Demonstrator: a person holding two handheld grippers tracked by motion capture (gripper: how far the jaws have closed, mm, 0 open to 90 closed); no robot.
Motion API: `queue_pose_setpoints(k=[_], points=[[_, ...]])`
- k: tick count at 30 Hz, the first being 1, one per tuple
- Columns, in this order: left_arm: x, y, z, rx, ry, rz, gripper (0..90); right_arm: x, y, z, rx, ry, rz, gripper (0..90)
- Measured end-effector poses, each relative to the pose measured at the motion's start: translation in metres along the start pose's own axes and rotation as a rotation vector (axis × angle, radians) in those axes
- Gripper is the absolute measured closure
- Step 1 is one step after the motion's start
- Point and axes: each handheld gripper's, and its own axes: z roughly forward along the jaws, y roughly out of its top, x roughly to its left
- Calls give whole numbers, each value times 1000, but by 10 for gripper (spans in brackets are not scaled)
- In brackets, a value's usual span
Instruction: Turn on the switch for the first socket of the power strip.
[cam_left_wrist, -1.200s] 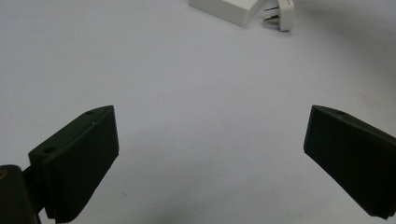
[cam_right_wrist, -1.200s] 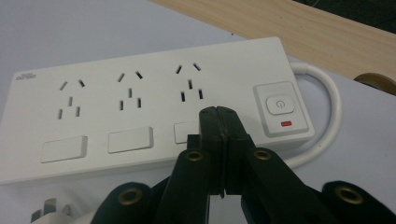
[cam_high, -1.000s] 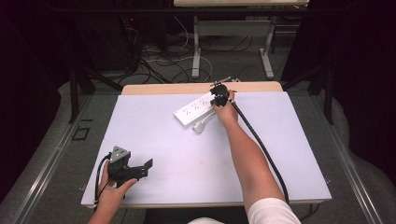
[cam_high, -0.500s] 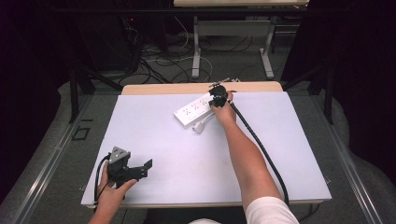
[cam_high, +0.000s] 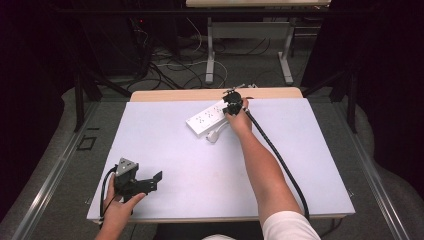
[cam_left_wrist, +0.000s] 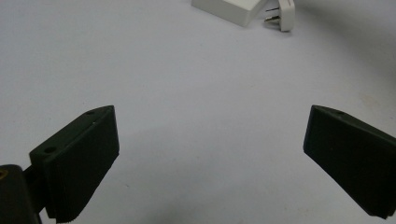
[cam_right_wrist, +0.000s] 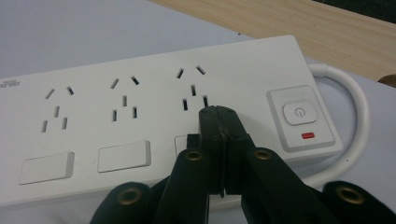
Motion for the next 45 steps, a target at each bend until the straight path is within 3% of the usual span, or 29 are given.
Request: queue_pose_setpoints(k=[5, 15, 26, 32, 36, 38, 39, 40, 45], points=[[0, 0, 0, 0, 0, -1, 33, 0, -1, 1, -5, 11, 4, 900], [0, 0, 0, 1, -1, 1, 33, 2, -1, 2, -8, 29, 70, 900], [0, 0, 0, -2, 1, 0, 33, 0, -1, 2, -5, 25, 64, 900], [0, 0, 0, 0, -1, 0, 33, 1, -1, 2, -9, 31, 93, 900], [0, 0, 0, 0, -1, 1, 33, 2, 0, 2, -8, 4, 76, 900], [0, 0, 0, 0, 0, 0, 33, 1, 0, 2, -2, 16, 77, 900], [0, 0, 0, 2, -1, -3, 33, 0, -1, 4, -30, 26, 79, 900], [-1, 0, 0, 3, -4, -9, 33, 0, 0, 2, -8, 20, 79, 900], [0, 0, 0, -1, 1, 1, 33, 0, -1, 3, -11, 10, 70, 900]])
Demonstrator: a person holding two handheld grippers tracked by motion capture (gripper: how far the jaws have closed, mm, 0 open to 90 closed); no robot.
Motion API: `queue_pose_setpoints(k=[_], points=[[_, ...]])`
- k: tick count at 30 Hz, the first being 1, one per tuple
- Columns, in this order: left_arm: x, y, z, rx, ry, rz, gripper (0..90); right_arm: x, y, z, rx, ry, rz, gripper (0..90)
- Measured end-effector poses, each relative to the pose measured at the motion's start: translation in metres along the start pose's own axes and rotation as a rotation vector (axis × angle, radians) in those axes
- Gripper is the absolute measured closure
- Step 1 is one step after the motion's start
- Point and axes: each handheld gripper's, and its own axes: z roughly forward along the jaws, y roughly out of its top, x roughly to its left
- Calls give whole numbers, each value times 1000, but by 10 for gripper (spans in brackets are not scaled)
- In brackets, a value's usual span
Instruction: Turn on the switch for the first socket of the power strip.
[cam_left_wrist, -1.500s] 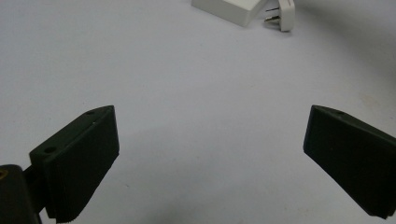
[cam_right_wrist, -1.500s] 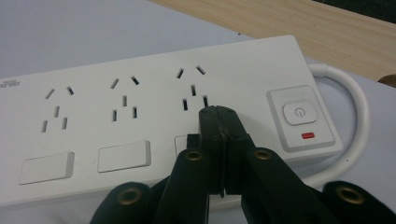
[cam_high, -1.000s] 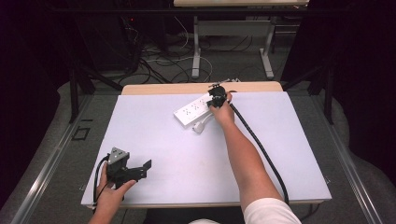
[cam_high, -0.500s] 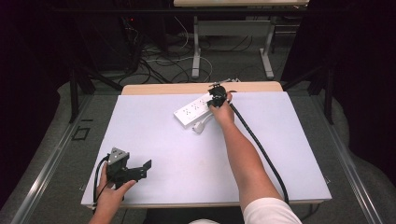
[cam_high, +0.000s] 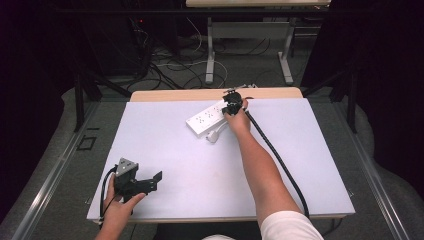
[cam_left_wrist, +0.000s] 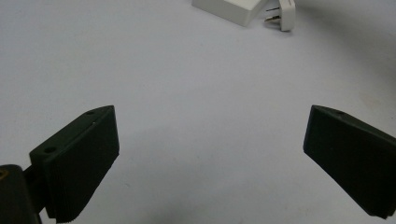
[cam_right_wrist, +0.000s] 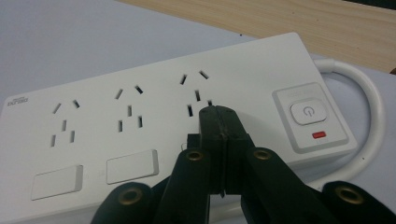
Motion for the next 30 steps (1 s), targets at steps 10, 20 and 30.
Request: queue_pose_setpoints(k=[10, 20, 30], points=[[1, 0, 0, 6, -4, -8, 33, 2, 0, 0, -9, -12, 12, 900], [0, 0, 1, 7, 1, -6, 33, 3, 0, -2, 0, -40, -7, 900], [1, -1, 1, 5, 4, -6, 33, -7, -5, -3, -17, -32, 18, 900]])
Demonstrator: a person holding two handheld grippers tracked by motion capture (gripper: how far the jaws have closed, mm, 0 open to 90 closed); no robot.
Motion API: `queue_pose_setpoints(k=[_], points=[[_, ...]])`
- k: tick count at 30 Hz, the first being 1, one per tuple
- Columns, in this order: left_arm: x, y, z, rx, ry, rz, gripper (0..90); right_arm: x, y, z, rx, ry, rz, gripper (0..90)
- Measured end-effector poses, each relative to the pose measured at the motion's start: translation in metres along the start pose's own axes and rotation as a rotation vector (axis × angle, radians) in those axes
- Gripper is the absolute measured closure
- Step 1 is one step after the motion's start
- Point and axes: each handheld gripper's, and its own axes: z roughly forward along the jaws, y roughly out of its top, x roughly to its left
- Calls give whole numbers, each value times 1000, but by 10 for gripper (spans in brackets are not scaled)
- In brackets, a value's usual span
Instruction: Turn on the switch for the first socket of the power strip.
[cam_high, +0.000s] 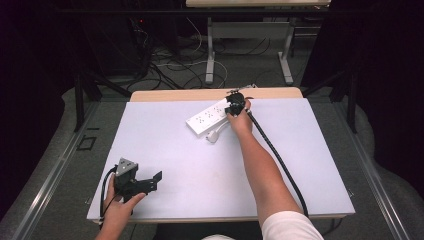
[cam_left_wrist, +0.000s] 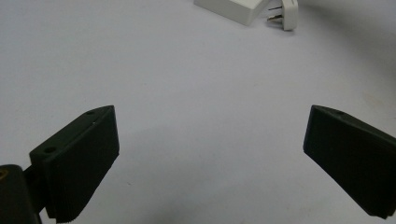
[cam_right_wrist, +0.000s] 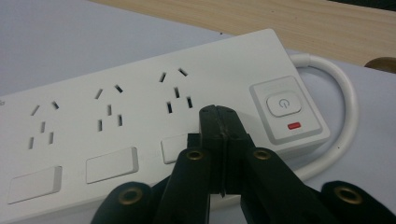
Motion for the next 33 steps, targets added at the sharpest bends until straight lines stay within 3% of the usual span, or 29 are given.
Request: queue_pose_setpoints(k=[5, 12, 22, 27, 29, 30, 33], points=[[-1, 1, 1, 1, -3, -3, 33, -1, 1, 0, -2, 23, 1, 900], [-1, 1, 3, 3, -5, 5, 33, -2, -2, -5, 2, -12, -13, 847], [-3, 1, 3, -2, -1, 14, 33, -11, -5, -22, 28, -17, 9, 739], [-5, 2, 4, 1, -4, 10, 33, -17, -9, -32, 42, -45, -15, 690], [-5, 2, 5, 0, -4, 7, 33, -16, -11, -35, 39, -44, 5, 675], [-4, 2, 5, 4, -4, 10, 33, -18, -12, -36, 33, -52, -18, 664], [-5, 2, 6, 0, -5, 3, 33, -19, -13, -39, 48, -55, -20, 644]])
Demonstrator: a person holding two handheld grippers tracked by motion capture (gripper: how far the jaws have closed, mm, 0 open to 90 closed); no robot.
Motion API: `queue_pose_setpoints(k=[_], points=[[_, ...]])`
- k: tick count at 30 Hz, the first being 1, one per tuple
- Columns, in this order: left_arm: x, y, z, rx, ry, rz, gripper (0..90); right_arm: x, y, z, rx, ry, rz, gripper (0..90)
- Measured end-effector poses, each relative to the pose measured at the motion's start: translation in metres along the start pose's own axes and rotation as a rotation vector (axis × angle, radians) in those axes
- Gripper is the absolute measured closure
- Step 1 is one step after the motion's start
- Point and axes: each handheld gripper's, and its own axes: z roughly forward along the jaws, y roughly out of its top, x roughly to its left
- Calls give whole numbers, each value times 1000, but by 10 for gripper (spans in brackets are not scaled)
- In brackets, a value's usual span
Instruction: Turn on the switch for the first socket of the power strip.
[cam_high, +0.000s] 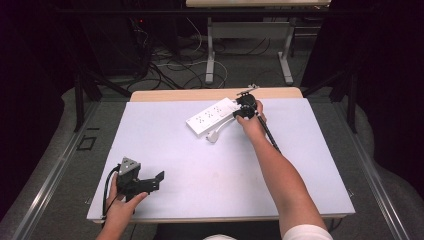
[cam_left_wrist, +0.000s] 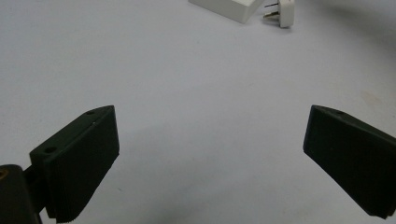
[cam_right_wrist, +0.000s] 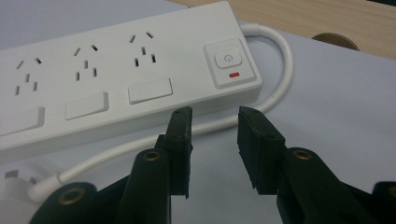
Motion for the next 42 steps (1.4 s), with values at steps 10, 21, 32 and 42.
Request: queue_pose_setpoints(k=[10, 21, 32, 42], points=[[0, 1, 2, 12, -4, 12, 33, -6, -6, -15, 4, 7, -25, 542], [-2, 2, 4, 13, -9, 24, 34, -10, -22, -34, 21, 19, -85, 474], [-3, 2, 5, 9, -7, 28, 34, -7, -35, -59, 33, 54, -95, 376], [-4, 1, 3, 8, -4, 28, 34, 7, -46, -92, 13, 86, -166, 314]])
